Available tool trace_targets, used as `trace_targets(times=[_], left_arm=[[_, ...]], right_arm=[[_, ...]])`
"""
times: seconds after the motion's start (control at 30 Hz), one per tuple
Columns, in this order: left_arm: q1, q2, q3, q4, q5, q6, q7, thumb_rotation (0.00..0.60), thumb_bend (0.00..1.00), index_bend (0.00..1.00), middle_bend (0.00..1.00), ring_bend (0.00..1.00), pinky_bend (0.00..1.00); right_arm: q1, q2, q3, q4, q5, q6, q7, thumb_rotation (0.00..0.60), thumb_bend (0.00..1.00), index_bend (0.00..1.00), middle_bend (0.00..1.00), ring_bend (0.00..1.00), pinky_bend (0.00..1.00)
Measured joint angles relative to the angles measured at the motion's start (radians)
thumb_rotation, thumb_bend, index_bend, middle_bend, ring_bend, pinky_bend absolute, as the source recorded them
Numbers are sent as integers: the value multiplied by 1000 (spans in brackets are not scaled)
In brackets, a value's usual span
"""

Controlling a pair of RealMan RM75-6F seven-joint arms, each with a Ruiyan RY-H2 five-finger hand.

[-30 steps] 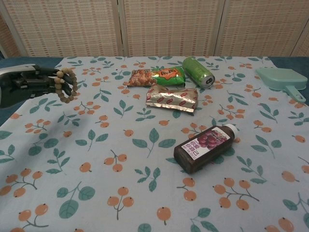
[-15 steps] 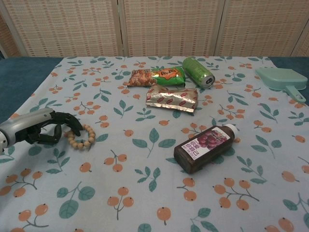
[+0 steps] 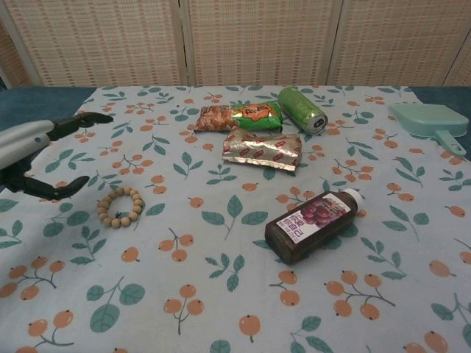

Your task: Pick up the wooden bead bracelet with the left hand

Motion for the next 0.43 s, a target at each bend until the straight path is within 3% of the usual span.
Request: trace_targets(times=[0.2,0.33,0.43], left_arm=[[124,179,72,-130,93,221,159,600,449,0,0,0,0],[238,203,127,-143,141,367,215,600,448,0,0,0,0],[278,219,151,-156,155,399,284,600,448,0,0,0,0]], right_arm=[[0,-9,2,-3,4,-4,-21,248,349,0,0,0,0],[0,-27,7,3,7,-4,-61,245,349,0,0,0,0],[1,-32,11,4,20,-11,-73,244,349,0,0,0,0]])
